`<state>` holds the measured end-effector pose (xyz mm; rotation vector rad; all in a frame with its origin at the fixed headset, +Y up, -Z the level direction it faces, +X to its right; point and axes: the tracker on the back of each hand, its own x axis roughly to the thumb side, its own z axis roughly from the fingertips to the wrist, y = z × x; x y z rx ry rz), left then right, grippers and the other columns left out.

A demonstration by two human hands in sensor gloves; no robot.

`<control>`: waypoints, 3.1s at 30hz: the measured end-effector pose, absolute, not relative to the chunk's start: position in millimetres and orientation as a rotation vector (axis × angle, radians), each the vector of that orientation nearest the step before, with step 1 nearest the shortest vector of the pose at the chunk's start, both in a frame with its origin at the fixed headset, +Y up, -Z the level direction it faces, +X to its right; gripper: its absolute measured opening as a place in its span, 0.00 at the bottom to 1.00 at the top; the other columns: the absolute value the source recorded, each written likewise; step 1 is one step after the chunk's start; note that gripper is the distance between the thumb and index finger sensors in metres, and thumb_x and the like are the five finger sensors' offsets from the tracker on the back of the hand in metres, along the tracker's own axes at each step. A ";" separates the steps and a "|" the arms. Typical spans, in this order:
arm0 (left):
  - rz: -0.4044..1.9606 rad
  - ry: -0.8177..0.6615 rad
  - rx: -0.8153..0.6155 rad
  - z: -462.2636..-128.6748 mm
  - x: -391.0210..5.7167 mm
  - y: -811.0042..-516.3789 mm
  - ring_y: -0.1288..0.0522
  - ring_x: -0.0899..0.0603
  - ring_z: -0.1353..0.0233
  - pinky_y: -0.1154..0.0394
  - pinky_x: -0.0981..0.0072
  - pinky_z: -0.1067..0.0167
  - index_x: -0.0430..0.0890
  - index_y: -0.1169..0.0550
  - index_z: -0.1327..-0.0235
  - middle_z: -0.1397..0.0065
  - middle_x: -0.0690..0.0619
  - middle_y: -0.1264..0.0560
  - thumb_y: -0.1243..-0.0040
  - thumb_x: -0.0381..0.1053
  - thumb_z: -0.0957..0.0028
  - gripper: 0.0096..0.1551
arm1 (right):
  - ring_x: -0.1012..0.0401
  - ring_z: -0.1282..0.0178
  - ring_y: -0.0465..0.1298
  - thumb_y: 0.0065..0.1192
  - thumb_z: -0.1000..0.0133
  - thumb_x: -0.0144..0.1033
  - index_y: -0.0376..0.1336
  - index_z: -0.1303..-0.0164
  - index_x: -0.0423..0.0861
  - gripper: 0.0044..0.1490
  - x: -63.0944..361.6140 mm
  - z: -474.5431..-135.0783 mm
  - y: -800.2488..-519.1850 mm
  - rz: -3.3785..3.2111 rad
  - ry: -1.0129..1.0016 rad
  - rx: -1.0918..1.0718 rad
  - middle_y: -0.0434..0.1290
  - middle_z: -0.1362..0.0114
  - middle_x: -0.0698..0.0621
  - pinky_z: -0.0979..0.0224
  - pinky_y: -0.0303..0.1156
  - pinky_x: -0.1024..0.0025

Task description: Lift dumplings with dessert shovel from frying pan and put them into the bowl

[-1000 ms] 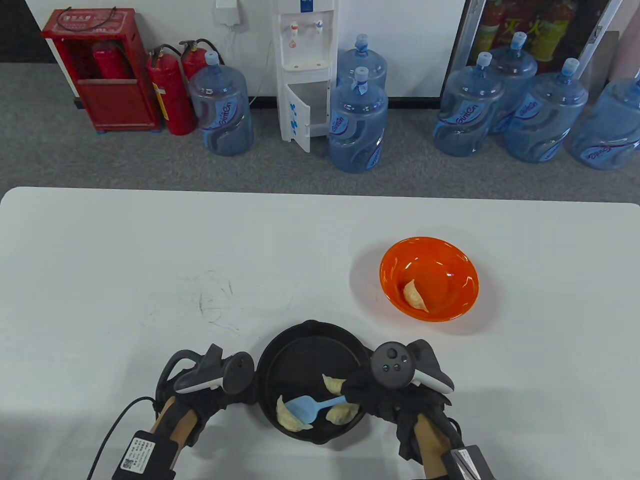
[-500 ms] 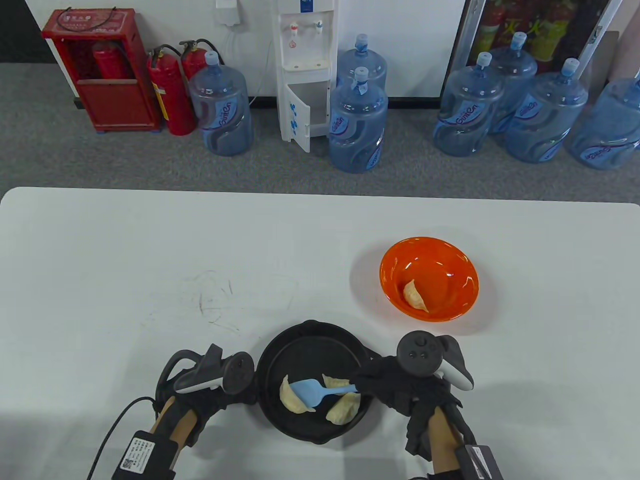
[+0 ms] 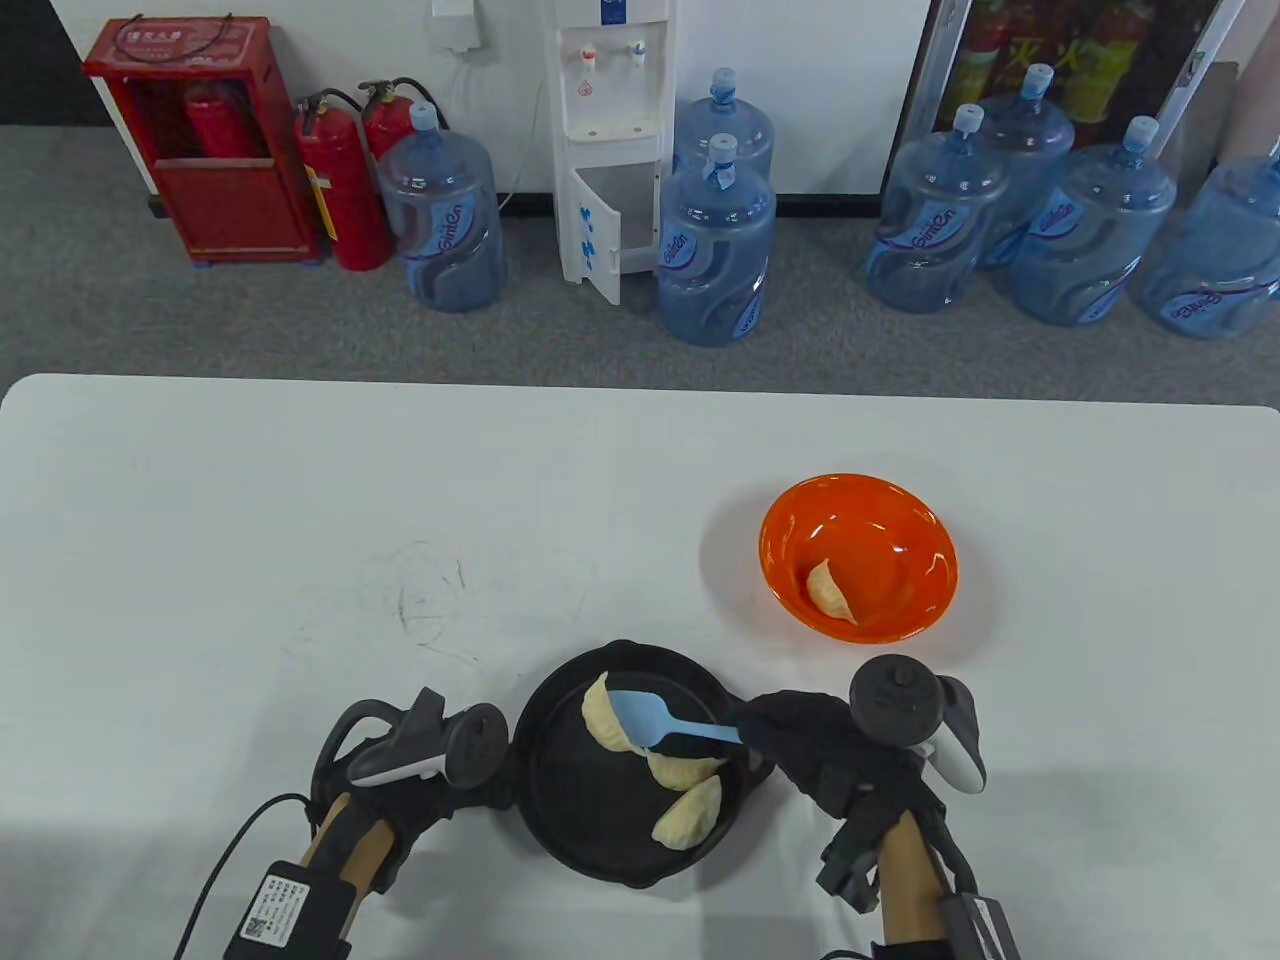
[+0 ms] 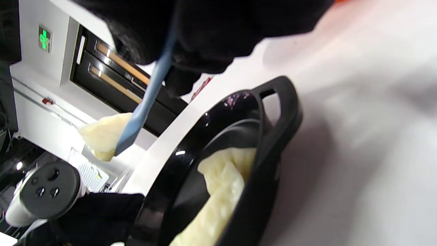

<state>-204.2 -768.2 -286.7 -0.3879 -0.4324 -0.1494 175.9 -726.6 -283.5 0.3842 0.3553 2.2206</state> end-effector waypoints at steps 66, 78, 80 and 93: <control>-0.136 -0.441 -0.406 -288.7 -205.2 -768.3 0.18 0.49 0.61 0.26 0.44 0.31 0.52 0.21 0.53 0.59 0.56 0.20 0.54 0.73 0.63 0.36 | 0.64 0.62 0.77 0.56 0.31 0.45 0.70 0.27 0.43 0.28 246.8 -341.2 -709.9 2.606 0.037 -0.446 0.76 0.38 0.43 0.58 0.76 0.68; -0.135 -0.441 -0.413 -288.8 -205.4 -768.2 0.18 0.49 0.61 0.26 0.44 0.31 0.52 0.21 0.52 0.59 0.56 0.20 0.54 0.73 0.63 0.36 | 0.61 0.54 0.77 0.60 0.32 0.44 0.68 0.25 0.46 0.28 208.5 -343.2 -692.3 3.052 -0.165 -0.397 0.73 0.32 0.44 0.49 0.77 0.63; -0.135 -0.441 -0.413 -289.2 -205.4 -768.1 0.18 0.49 0.61 0.26 0.44 0.31 0.52 0.21 0.52 0.59 0.56 0.20 0.54 0.73 0.63 0.36 | 0.61 0.53 0.77 0.60 0.33 0.44 0.68 0.24 0.47 0.27 198.6 -340.6 -689.9 3.143 -0.220 -0.376 0.73 0.32 0.44 0.49 0.76 0.63; -0.135 -0.441 -0.414 -289.6 -205.4 -767.9 0.18 0.49 0.61 0.26 0.44 0.31 0.53 0.21 0.52 0.58 0.56 0.20 0.54 0.73 0.63 0.36 | 0.62 0.55 0.77 0.59 0.33 0.45 0.69 0.26 0.47 0.28 205.0 -307.1 -663.0 3.166 -0.513 -0.384 0.74 0.34 0.45 0.51 0.77 0.65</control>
